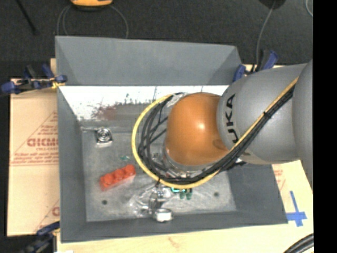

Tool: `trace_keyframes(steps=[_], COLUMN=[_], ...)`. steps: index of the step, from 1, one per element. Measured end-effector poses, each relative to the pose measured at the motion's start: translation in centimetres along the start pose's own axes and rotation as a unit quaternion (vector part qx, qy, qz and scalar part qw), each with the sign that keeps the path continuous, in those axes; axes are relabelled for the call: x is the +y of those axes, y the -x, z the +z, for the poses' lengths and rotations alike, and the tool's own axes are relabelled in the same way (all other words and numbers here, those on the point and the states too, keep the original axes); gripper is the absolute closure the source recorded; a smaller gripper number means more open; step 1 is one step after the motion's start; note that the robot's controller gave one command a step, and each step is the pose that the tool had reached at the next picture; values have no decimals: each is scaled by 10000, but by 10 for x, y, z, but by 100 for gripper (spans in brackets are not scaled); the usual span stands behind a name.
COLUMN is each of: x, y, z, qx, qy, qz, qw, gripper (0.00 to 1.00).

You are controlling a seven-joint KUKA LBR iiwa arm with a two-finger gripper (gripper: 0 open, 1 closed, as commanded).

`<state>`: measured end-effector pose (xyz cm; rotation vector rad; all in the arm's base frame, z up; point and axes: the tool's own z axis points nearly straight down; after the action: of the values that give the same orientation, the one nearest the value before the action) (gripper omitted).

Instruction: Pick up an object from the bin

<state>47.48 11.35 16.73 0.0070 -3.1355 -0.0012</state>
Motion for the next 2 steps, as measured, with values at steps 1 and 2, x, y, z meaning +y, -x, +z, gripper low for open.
trace_keyframes(steps=[1, 2], x=[-28, -27], y=[5, 4], z=[91, 89], qx=[-164, -158], qy=[12, 18], qz=[-331, -323], qw=[9993, 9994], gripper=[0, 100])
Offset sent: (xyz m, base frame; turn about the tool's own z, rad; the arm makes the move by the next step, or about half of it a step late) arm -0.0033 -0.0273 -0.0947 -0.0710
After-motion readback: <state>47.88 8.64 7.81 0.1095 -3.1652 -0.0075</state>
